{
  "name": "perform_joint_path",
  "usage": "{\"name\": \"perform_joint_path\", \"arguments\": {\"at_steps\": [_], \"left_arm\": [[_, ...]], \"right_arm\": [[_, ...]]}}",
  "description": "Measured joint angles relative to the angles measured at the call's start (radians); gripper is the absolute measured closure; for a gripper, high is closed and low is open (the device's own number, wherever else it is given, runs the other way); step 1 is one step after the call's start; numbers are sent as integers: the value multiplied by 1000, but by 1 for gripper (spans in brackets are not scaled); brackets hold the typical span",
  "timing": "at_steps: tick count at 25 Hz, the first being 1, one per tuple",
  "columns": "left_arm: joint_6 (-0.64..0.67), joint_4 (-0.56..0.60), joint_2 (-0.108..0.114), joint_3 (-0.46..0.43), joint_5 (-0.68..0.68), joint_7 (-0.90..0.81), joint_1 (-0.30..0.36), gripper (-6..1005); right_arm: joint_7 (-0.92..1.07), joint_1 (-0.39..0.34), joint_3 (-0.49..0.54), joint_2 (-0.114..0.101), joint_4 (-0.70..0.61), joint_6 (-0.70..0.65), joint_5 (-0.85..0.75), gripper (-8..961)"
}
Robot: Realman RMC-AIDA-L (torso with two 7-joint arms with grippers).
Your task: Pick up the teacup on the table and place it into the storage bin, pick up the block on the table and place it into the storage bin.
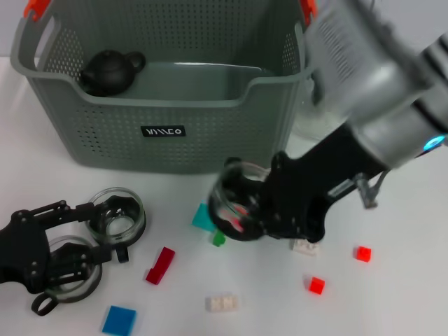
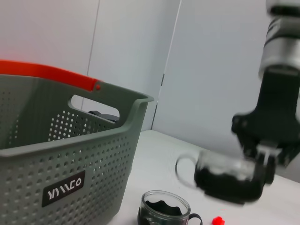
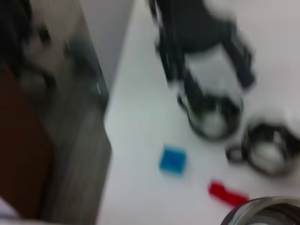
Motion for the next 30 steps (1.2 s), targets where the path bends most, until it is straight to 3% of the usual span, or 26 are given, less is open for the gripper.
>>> {"name": "perform_joint_path", "arguments": {"at_steps": [2,6,9,12,16,24,26,30], "left_arm": [[-1,0,0,-1,0,0,0,218],[-3,0,-1,-1,0,0,0,218],[-3,0,-1,-1,-4,0,-4,218],[-3,0,-3,-1,-5,-1,-9,218],[-4,-4,-3,-1,-5,-4,-10,218],[-4,-9,-6,-2,-8,-6,-8,218],[-4,-10,-7,-2,-6,-7,-9,218],[-4,-12,-11,-2,-5,-8,-5,218]], "right_arm": [[-66,-1,138,0,47,-28,156,894],[-99,-18,234,0,66,21,298,893],[-105,-28,237,1,60,183,373,893],[-70,12,198,1,73,391,373,894],[40,133,152,0,195,666,276,894],[235,504,147,-6,808,1091,-36,895],[253,543,140,0,890,1167,-60,895],[259,556,131,5,979,1219,-62,895]]}}
